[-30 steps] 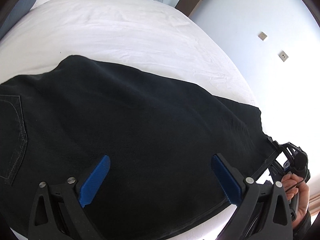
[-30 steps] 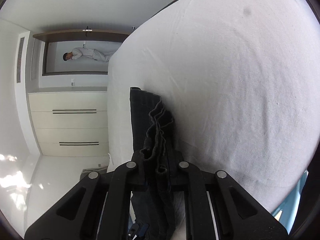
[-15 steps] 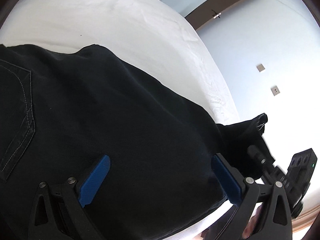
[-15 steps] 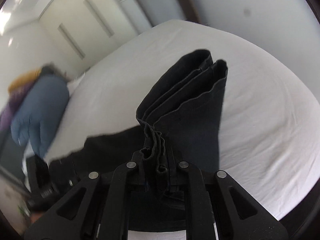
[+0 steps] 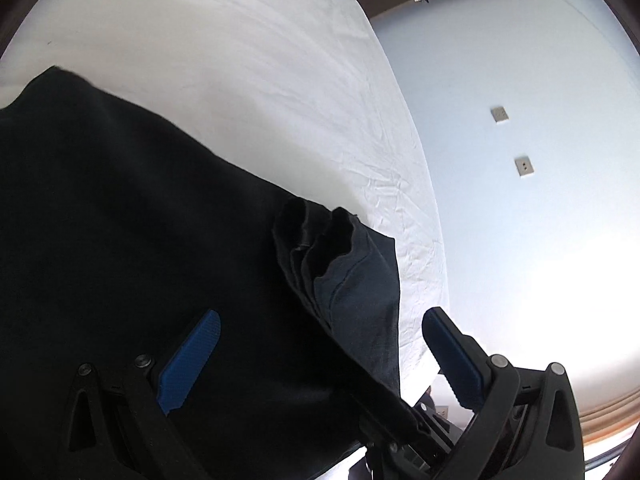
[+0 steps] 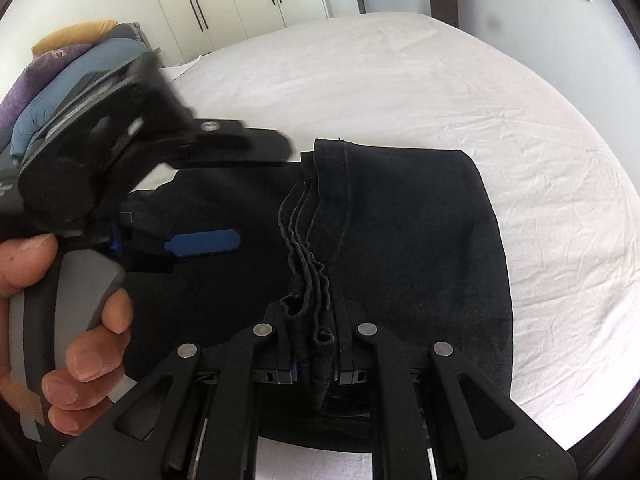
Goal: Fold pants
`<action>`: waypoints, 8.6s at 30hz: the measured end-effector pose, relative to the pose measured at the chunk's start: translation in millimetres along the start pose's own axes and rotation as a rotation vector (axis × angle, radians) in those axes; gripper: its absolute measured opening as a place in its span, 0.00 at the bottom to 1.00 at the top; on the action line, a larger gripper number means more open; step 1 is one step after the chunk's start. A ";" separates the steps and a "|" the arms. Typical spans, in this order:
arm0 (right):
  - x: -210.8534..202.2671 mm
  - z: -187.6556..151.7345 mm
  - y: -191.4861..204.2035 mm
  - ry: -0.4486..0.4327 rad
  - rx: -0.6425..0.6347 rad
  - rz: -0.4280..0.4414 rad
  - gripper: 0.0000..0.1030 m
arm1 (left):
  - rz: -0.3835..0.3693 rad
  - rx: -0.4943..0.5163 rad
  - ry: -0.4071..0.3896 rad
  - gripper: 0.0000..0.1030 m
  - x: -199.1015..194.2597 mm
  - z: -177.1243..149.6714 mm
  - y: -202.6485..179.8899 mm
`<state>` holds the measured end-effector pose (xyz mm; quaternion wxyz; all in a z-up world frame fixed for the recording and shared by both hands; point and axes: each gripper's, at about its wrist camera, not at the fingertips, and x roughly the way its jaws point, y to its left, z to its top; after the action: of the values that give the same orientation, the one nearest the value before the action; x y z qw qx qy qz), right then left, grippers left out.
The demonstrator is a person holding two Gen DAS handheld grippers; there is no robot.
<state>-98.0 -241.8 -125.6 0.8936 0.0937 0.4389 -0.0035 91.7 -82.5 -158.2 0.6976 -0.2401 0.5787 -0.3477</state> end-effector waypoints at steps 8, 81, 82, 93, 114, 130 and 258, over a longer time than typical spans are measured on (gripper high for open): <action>-23.8 -14.1 27.1 -0.015 -0.078 0.023 0.10 | 0.043 0.076 0.095 0.07 13.8 12.2 -14.5; 63.9 -41.9 -106.0 0.479 0.491 0.949 0.92 | 0.428 0.215 -0.412 0.87 -82.6 -76.6 20.3; 59.5 -41.7 -98.1 0.458 0.472 0.949 0.92 | 0.423 0.178 -0.473 0.87 -99.7 -81.1 23.7; 72.1 65.4 -67.7 0.253 0.505 1.097 0.93 | 0.332 -0.367 -0.850 0.97 -252.7 -118.4 146.3; 139.4 36.9 -56.9 0.464 0.578 0.855 0.83 | 0.380 -0.476 -0.609 0.97 -224.4 -74.5 209.7; 127.2 26.9 -54.1 0.476 0.520 0.813 0.83 | 0.622 -0.352 -0.547 0.49 -212.2 -58.8 180.6; 78.9 87.3 -161.1 0.273 0.462 0.780 0.27 | 0.457 0.406 -0.253 0.15 -82.2 -28.2 -45.2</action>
<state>4.7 -409.0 -161.9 0.7183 0.4474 0.4721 0.2472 47.6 -46.9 -78.2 0.8576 -0.0013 0.4451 -0.2577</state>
